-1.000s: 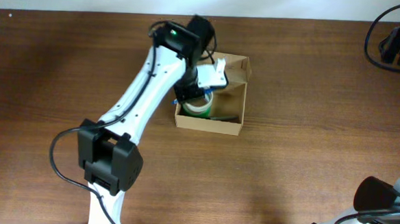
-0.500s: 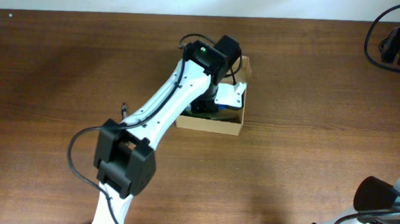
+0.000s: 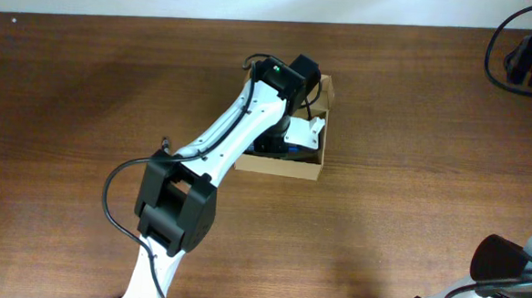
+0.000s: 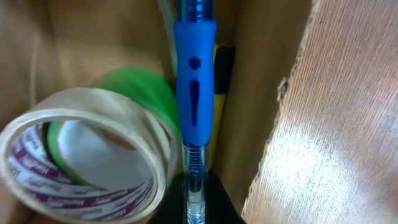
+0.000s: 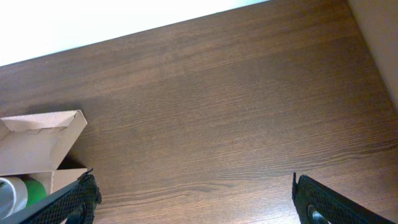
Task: Pack container
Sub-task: 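Lower the blue pen into the box and open the left gripper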
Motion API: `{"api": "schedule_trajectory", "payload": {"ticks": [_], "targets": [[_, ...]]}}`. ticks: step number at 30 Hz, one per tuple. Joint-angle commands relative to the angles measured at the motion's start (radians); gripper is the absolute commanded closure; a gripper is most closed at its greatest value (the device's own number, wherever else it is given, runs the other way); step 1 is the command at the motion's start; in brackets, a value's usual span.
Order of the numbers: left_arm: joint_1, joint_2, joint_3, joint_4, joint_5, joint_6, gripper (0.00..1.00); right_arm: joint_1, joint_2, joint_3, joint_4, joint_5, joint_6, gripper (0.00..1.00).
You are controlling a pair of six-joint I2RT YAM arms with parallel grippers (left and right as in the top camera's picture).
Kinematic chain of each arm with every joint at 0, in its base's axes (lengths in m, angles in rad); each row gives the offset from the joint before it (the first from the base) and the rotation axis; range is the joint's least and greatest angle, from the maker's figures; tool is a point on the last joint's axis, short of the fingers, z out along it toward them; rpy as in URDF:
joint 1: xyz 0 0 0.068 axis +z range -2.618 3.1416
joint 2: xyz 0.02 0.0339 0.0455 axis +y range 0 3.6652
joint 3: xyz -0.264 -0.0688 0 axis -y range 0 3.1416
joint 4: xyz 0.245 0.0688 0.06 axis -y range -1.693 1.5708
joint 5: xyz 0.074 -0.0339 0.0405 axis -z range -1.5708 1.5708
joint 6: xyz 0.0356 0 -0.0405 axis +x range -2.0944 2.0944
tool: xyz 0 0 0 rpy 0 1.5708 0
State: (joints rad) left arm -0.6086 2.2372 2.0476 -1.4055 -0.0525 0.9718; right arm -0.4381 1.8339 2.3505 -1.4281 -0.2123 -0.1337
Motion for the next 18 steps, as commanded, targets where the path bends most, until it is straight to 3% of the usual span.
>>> {"api": "schedule_trajectory", "payload": {"ticks": [1, 3, 5, 6, 7, 12, 18], "targets": [[-0.004, 0.024, -0.003, 0.000, 0.031, 0.022, 0.95, -0.001, 0.002, 0.004, 0.003, -0.013, 0.005, 0.01], [-0.005, 0.024, -0.003, 0.003, 0.034, 0.022, 0.92, -0.001, 0.002, 0.004, 0.003, -0.013, 0.005, 0.01], [-0.005, 0.024, -0.003, 0.003, 0.034, 0.021, 0.77, -0.001, 0.002, 0.004, 0.003, -0.013, 0.005, 0.01], [-0.005, 0.024, -0.003, 0.003, 0.034, 0.020, 0.62, -0.001, 0.002, 0.004, 0.003, -0.013, 0.005, 0.01], [-0.006, 0.023, -0.003, 0.003, 0.032, 0.008, 0.57, -0.001, 0.002, 0.004, 0.003, -0.013, 0.005, 0.01], [-0.004, -0.019, -0.003, 0.004, 0.021, -0.037, 0.54, -0.001, 0.002, 0.004, 0.003, -0.013, 0.005, 0.01], [0.002, -0.188, -0.003, 0.043, -0.071, -0.189, 0.50, -0.001, 0.002, 0.004, 0.003, -0.013, 0.005, 0.01]]}}
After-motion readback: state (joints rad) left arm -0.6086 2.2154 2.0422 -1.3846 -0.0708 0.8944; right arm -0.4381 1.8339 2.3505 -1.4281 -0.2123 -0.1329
